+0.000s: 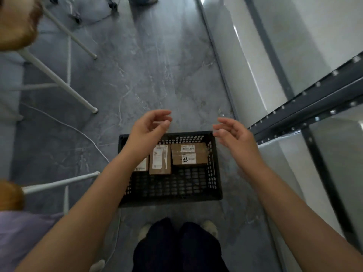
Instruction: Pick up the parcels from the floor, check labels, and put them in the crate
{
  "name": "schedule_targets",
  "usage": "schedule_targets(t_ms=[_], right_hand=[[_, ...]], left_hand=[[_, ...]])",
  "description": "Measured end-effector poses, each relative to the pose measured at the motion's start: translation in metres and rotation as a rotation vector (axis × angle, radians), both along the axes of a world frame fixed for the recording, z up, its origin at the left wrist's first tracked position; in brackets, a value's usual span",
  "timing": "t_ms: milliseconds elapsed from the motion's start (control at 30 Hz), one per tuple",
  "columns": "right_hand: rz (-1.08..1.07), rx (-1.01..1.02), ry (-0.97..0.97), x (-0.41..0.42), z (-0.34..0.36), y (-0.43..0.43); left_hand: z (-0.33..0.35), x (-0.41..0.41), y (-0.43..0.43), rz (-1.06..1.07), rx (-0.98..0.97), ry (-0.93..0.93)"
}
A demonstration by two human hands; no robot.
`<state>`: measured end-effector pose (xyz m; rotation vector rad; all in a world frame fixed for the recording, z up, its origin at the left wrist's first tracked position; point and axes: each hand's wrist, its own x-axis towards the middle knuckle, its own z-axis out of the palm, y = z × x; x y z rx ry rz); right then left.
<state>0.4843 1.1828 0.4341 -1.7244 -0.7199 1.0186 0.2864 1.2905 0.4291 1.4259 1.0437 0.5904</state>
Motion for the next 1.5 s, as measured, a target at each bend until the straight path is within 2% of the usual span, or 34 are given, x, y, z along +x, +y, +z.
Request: schedule_targets(t_ms=[233, 367, 567, 700, 967, 1167, 1300, 1500], right_hand=[[0.019, 0.111, -0.016, -0.013, 0.216, -0.011], [0.076, 0.227, -0.078, -0.009, 0.331, -0.019], [0.078, 0.429, -0.179, -0.005, 0.439, -0.044], [0.097, 0.499, -0.243, -0.002, 0.470, -0.059], [0.079, 0.567, -0.301, 0.021, 0.498, -0.090], [-0.023, 0.612, -0.327, 0.027, 0.500, -0.101], [-0.057, 0.579, -0.465, 0.024, 0.529, -0.098], [-0.271, 0.625, -0.551, 0.002, 0.557, -0.104]], left_hand=[[0.228, -0.006, -0.007, -0.084, 0.166, -0.020], [0.341, -0.013, -0.019, -0.045, 0.260, -0.071], [0.456, -0.005, -0.051, -0.070, 0.449, -0.156], [0.489, 0.004, -0.068, -0.058, 0.495, -0.230], [0.509, 0.031, -0.086, -0.091, 0.523, -0.279], [0.500, 0.048, -0.095, -0.184, 0.567, -0.347], [0.528, 0.044, -0.073, -0.284, 0.663, -0.316], [0.555, 0.062, -0.045, -0.369, 0.761, -0.353]])
